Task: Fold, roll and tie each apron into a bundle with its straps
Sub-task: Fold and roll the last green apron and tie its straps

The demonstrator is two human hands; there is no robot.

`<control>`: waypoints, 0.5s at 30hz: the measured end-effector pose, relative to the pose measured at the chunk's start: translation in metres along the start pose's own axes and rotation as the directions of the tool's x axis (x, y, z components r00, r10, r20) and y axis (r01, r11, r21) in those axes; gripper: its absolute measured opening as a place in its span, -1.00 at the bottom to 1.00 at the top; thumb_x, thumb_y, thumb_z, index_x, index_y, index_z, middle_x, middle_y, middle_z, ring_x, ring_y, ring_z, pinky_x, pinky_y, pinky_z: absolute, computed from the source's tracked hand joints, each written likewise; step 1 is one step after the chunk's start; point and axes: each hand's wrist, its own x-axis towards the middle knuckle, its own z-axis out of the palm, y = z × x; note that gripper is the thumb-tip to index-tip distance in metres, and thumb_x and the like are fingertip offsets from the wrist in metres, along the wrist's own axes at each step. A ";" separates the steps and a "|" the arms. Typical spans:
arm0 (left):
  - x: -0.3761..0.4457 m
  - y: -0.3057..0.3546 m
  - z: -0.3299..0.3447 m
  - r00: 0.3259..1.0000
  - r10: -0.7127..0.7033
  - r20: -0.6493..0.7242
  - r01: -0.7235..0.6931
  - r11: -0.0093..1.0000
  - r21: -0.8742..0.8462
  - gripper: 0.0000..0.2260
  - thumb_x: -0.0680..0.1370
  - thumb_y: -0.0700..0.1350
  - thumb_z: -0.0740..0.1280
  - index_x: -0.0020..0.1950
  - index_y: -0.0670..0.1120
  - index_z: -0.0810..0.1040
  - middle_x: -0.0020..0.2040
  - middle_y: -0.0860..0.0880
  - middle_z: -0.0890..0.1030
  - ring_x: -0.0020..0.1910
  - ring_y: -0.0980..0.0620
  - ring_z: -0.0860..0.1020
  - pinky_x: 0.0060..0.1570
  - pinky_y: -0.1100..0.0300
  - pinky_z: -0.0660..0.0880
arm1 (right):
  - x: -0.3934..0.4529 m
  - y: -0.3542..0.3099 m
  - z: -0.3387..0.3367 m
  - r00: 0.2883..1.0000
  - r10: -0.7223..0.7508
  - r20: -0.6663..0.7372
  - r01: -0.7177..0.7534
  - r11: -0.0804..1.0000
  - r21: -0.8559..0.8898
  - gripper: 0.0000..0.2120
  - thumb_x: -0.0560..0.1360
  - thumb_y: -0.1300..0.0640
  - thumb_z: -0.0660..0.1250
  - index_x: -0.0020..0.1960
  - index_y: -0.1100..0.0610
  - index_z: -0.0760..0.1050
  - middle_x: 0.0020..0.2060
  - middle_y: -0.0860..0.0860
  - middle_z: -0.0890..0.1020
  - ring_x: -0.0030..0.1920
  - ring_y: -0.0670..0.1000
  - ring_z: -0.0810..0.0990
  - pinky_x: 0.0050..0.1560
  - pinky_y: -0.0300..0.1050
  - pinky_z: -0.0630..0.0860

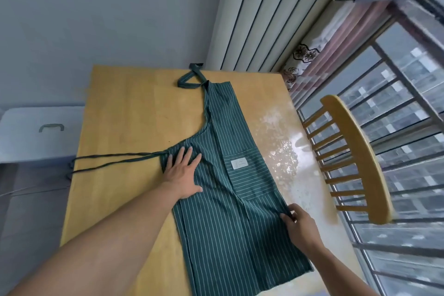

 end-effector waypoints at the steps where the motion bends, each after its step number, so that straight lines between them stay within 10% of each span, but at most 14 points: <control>1: 0.000 0.008 0.000 0.995 0.085 -0.052 -0.083 0.996 0.030 -0.06 0.54 0.07 0.39 0.64 0.15 -0.27 0.64 -0.03 -0.34 0.60 -0.07 -0.39 0.58 -0.19 -0.29 | -0.005 0.000 -0.004 0.999 -0.032 0.018 0.031 0.999 0.037 -0.90 0.67 0.08 0.27 0.16 -0.05 0.50 -0.12 -0.04 0.69 -0.17 0.00 0.67 -0.16 -0.03 0.65; 4: -0.005 0.030 0.005 0.960 0.278 -0.035 -0.274 0.957 0.095 -0.17 0.55 -0.11 0.27 0.66 0.15 -0.19 0.65 0.01 -0.30 0.60 -0.03 -0.38 0.58 -0.17 -0.31 | -0.019 -0.010 -0.012 0.986 -0.140 0.092 0.119 0.973 0.197 -0.72 0.70 0.18 0.20 0.31 -0.10 0.51 0.08 -0.05 0.70 0.02 -0.08 0.69 -0.08 -0.27 0.62; 9: -0.022 0.038 0.029 0.989 0.147 0.005 -0.147 0.989 0.019 -0.17 0.62 0.16 0.25 0.62 0.18 -0.34 0.61 0.01 -0.41 0.60 -0.06 -0.38 0.56 -0.30 -0.23 | -0.043 -0.035 -0.004 0.940 -0.324 0.112 0.285 0.920 0.269 -0.64 0.71 0.17 0.16 0.43 -0.12 0.48 0.23 -0.23 0.65 0.23 -0.18 0.61 0.26 -0.14 0.55; 15: -0.042 0.025 0.041 0.989 0.149 -0.012 -0.148 0.987 0.068 -0.21 0.62 0.24 0.19 0.65 0.11 -0.27 0.64 0.01 -0.35 0.58 0.00 -0.40 0.56 -0.24 -0.31 | -0.082 -0.074 0.030 0.802 -0.548 0.239 0.542 0.835 0.096 -0.53 0.71 0.08 0.11 0.54 -0.31 0.20 0.06 -0.21 0.70 -0.10 -0.15 0.66 -0.16 -0.23 0.56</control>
